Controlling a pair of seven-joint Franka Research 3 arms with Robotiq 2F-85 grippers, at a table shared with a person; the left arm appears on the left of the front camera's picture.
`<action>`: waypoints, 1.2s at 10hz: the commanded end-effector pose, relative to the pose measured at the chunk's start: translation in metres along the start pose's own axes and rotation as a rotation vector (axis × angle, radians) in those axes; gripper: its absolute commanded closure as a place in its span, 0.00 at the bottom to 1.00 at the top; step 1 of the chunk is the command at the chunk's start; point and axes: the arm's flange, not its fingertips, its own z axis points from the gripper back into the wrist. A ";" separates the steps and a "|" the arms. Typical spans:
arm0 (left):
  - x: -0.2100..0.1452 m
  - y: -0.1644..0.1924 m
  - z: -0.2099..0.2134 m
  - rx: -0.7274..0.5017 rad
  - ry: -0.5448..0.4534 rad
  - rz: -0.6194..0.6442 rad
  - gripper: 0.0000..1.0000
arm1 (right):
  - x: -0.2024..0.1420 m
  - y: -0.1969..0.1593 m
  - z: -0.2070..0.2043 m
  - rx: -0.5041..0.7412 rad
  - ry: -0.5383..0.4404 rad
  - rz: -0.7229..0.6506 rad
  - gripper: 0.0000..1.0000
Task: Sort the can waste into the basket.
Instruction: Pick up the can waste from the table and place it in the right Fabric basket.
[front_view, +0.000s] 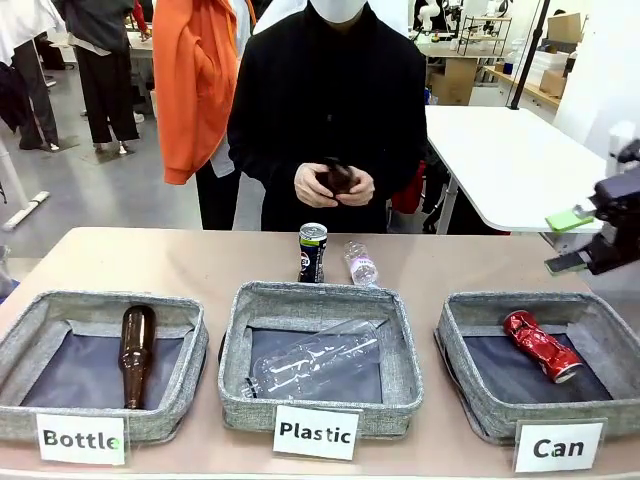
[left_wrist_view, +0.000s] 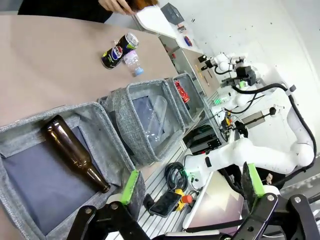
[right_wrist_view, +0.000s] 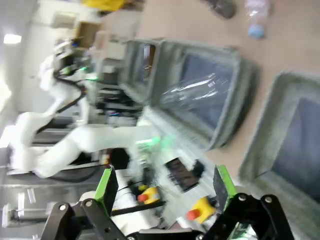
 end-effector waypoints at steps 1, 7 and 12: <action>-0.001 -0.002 0.003 -0.003 0.014 -0.009 0.00 | 0.048 -0.011 -0.030 -0.217 0.046 0.001 0.00; -0.001 -0.002 0.003 -0.003 0.014 -0.009 0.00 | 0.063 -0.012 -0.056 -0.234 0.079 0.055 0.00; -0.038 -0.051 0.159 0.032 0.072 0.108 0.00 | 0.154 -0.042 -0.131 -0.184 0.228 0.672 0.00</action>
